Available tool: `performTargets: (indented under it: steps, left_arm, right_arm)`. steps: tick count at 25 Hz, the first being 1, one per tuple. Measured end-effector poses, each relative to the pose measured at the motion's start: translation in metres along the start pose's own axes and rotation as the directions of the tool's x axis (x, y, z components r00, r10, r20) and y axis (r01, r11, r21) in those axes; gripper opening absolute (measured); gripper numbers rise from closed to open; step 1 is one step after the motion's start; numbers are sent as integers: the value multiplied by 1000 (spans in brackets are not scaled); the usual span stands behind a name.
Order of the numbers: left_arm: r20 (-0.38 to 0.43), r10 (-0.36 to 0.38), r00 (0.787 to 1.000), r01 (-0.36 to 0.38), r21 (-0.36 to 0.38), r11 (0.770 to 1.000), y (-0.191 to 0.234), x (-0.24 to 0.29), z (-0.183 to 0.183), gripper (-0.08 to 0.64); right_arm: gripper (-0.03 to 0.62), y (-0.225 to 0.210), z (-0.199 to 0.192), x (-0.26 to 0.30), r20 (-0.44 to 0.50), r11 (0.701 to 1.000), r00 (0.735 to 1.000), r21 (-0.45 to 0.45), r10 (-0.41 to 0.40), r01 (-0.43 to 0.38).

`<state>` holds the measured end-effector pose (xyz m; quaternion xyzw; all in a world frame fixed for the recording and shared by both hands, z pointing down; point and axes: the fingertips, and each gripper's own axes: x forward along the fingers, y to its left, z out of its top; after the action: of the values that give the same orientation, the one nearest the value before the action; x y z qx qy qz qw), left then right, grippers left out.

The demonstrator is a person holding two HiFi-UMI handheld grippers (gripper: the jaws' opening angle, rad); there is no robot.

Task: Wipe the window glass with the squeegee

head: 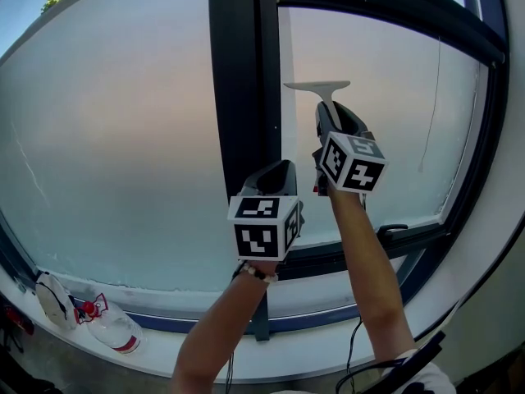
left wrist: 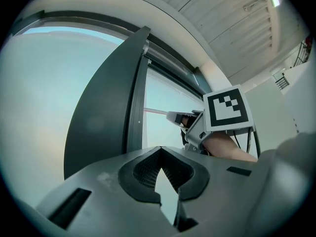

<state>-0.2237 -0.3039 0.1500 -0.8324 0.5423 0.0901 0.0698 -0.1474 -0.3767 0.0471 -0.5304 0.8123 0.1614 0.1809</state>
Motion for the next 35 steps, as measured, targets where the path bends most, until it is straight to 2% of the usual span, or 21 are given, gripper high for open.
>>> performTargets:
  steps: [12,19,28,35]
  left_arm:
    - [-77,6,997,-13,-78,997,-11,-10,-70,0]
    - [-108,0,994,-9,-81,997,-20,-21,-100,0]
    - [-179,-3,984,-19,-119,993,-24,-37,-146,0]
    - [-239,-8,971,-31,-158,987,-25,-49,-189,0]
  right_arm:
    - [92,-3,-78,-45,-98,999,995,38,-4,8]
    - [92,4,-121,-68,-149,999,989,50,0,7]
    - [92,16,-170,-92,-204,998,979,61,7,5]
    - [92,15,-224,-123,-273,997,962,73,-2,23]
